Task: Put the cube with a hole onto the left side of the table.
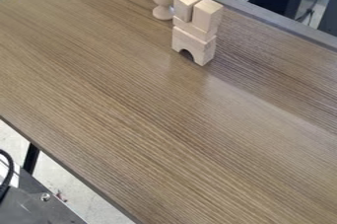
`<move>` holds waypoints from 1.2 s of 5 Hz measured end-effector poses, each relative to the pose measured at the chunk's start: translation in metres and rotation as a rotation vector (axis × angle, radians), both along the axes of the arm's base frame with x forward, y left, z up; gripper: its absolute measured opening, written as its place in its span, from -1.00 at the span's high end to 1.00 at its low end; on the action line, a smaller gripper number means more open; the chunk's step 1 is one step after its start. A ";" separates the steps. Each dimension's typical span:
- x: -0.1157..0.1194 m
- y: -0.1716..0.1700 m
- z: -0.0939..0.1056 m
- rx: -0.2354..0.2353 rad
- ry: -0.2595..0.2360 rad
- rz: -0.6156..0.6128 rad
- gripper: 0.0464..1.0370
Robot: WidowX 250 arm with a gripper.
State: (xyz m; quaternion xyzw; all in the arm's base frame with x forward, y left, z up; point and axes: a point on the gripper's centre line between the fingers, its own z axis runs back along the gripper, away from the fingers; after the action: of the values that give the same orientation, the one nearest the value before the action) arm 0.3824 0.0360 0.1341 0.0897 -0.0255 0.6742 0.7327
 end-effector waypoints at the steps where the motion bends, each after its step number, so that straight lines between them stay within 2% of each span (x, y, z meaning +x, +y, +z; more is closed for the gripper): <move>1: 0.000 0.007 0.005 -0.003 -0.019 0.015 -0.93; 4: -0.003 0.018 0.005 -0.021 -0.013 0.053 -0.93; 5: -0.001 0.022 0.004 -0.039 -0.030 0.068 -0.93; 6: 0.001 0.024 -0.001 -0.029 -0.045 0.065 -0.93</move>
State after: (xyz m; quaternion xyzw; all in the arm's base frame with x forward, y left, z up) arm 0.3830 0.0596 0.1326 0.0647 -0.0293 0.6996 0.7110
